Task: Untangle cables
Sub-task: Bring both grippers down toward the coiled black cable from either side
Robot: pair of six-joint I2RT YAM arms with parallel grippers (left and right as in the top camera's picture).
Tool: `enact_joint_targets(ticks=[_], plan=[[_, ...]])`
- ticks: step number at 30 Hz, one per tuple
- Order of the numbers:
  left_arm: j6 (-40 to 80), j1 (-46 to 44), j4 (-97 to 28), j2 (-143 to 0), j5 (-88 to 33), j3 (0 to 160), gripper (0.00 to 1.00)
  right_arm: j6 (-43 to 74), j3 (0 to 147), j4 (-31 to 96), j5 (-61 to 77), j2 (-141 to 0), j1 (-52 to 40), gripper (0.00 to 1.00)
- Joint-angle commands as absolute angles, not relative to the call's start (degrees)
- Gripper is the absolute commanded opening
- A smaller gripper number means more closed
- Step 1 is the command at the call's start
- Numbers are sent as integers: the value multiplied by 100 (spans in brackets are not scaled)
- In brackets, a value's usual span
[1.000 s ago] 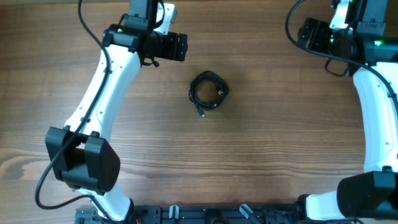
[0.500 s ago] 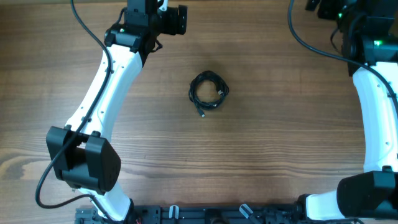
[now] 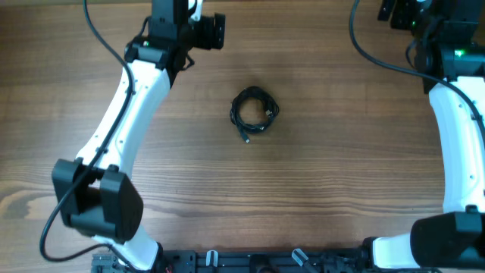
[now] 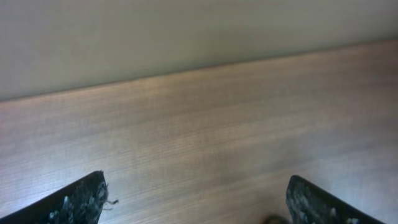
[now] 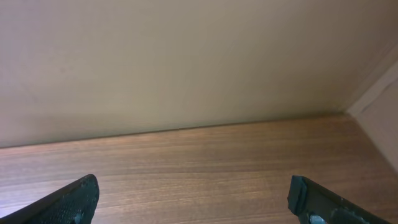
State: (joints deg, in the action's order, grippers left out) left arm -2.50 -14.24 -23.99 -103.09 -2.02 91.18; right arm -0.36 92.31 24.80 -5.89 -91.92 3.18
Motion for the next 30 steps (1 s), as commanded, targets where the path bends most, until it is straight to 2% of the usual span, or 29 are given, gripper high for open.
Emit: enact_joint_targets(ticks=[1, 9, 15, 25, 30], plan=[[-410, -1398, -2043, -9546, -309, 8248, 97, -49, 9292, 2497, -731, -8672, 193, 100], [-408, -1398, -1415, -8534, -268, 7002, 100, -3, 8141, 1885, -974, -8034, -51, 100], [-403, -1400, -1398, -8287, -270, 6932, 100, 3, 7168, 1282, -1074, -7238, -145, 100], [-344, -1514, -1544, -8108, -270, 6879, 100, 176, 6993, 1297, -1070, -7059, -145, 100], [-346, -1516, -1098, -7728, -246, 6213, 100, 189, 6512, 978, -1076, -6904, -191, 100]])
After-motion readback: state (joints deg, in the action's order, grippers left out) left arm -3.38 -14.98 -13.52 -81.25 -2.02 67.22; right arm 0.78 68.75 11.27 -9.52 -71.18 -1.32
